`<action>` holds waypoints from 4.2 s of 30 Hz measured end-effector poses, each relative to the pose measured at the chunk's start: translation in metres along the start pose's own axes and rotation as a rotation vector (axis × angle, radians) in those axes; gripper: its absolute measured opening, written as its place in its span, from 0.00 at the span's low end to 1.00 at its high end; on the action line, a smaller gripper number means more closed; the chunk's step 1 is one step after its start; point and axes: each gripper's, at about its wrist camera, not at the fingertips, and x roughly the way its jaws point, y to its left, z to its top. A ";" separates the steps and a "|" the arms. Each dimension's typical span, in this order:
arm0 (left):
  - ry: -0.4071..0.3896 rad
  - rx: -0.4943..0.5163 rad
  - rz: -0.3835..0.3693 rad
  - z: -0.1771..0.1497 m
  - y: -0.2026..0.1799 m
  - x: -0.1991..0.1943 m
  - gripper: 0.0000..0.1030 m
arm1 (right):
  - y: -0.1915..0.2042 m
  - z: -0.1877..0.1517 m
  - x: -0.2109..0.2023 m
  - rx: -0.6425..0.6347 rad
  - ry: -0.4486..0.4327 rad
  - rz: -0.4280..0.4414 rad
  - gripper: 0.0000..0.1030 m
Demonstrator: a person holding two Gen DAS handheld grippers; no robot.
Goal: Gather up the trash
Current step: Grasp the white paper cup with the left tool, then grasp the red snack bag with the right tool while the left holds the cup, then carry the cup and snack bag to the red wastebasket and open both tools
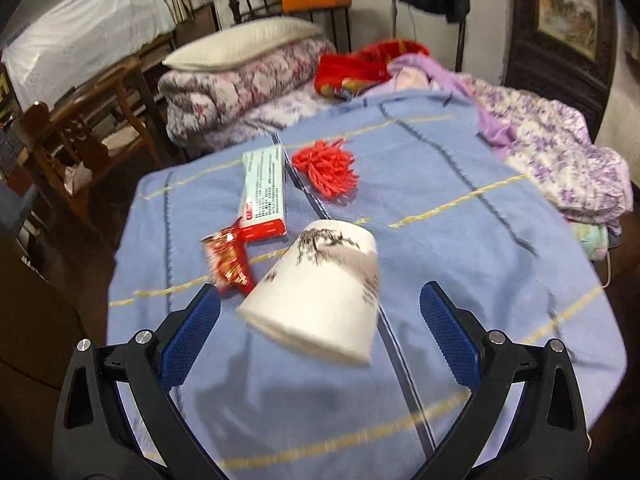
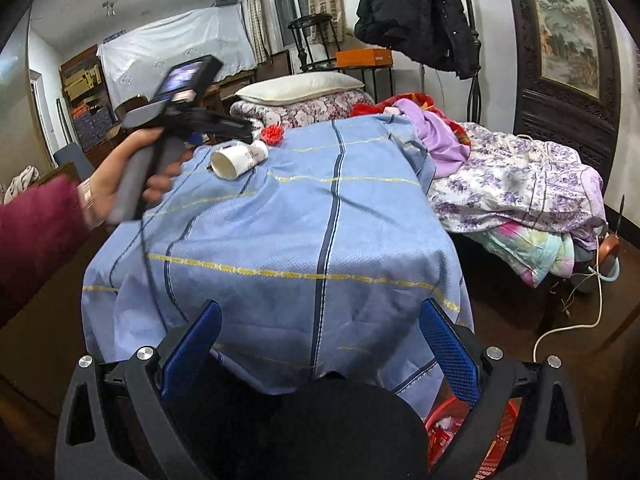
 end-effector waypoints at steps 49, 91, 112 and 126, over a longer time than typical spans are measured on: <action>0.043 -0.218 0.016 -0.116 0.107 -0.021 0.92 | 0.048 0.174 0.127 0.021 0.064 0.191 0.85; -0.060 -0.207 0.025 -0.116 0.102 -0.036 0.83 | -0.030 0.094 0.091 0.306 0.139 0.165 0.27; -0.192 -0.167 -0.021 -0.130 0.009 -0.149 0.83 | -0.085 0.047 0.020 0.366 0.071 0.169 0.27; -0.349 -0.094 -0.067 -0.138 -0.046 -0.243 0.83 | -0.088 0.047 -0.059 0.330 -0.069 0.203 0.27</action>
